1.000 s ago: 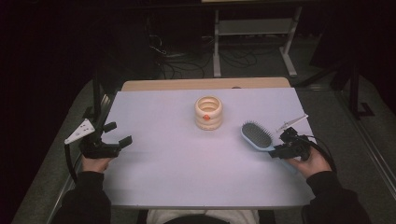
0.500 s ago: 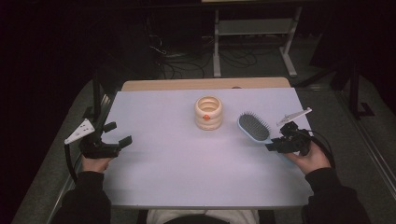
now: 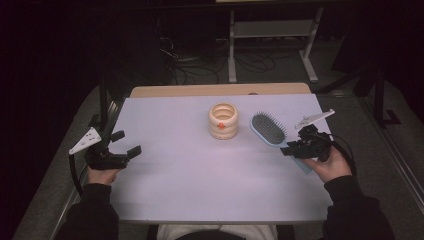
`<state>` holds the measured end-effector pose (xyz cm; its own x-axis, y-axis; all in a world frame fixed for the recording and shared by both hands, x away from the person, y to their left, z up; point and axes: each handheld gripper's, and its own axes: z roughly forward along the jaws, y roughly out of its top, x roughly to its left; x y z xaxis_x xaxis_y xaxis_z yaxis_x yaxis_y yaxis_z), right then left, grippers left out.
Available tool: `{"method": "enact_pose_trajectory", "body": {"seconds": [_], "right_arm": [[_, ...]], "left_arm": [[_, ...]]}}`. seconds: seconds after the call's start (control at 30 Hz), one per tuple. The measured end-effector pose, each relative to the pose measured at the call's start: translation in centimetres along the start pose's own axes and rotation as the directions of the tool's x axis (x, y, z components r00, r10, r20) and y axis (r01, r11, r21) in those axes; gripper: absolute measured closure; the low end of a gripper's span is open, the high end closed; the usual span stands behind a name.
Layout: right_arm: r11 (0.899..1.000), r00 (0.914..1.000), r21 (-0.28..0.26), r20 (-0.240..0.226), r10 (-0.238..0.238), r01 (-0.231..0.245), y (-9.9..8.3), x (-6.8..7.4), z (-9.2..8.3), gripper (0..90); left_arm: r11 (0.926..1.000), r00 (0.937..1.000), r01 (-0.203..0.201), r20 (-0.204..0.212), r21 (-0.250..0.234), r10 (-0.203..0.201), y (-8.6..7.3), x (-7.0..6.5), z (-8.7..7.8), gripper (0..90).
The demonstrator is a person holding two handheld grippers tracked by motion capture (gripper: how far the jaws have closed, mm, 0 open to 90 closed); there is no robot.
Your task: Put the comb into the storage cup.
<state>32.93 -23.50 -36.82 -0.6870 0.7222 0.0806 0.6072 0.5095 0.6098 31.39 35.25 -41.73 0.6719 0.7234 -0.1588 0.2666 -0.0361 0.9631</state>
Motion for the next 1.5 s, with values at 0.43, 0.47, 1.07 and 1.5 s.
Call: {"method": "enact_pose_trajectory", "body": {"seconds": [0.43,0.47,1.07,1.5], "right_arm": [[0.998,0.9988,-0.045,-0.029,-0.040,0.039,2.2,1.3,-0.2,68.4],[0.998,0.9986,-0.048,-0.027,-0.046,0.044,2.3,1.3,-0.2,68.4],[0.992,0.9958,-0.103,-0.037,-0.084,0.079,4.7,2.5,-0.5,68.4],[0.985,0.9919,-0.135,-0.047,-0.118,0.110,6.9,3.6,-0.1,68.5]], "left_arm": [[1.0000,1.0000,0.000,0.000,-0.002,0.000,0.0,0.0,0.0,0.0],[1.0000,1.0000,0.000,-0.001,-0.001,0.000,0.0,0.0,-0.1,0.0],[1.0000,1.0000,0.001,0.000,-0.002,-0.001,0.0,0.0,-0.1,0.0],[1.0000,0.9999,0.008,0.011,-0.004,-0.008,0.3,-0.2,0.0,0.0]]}}
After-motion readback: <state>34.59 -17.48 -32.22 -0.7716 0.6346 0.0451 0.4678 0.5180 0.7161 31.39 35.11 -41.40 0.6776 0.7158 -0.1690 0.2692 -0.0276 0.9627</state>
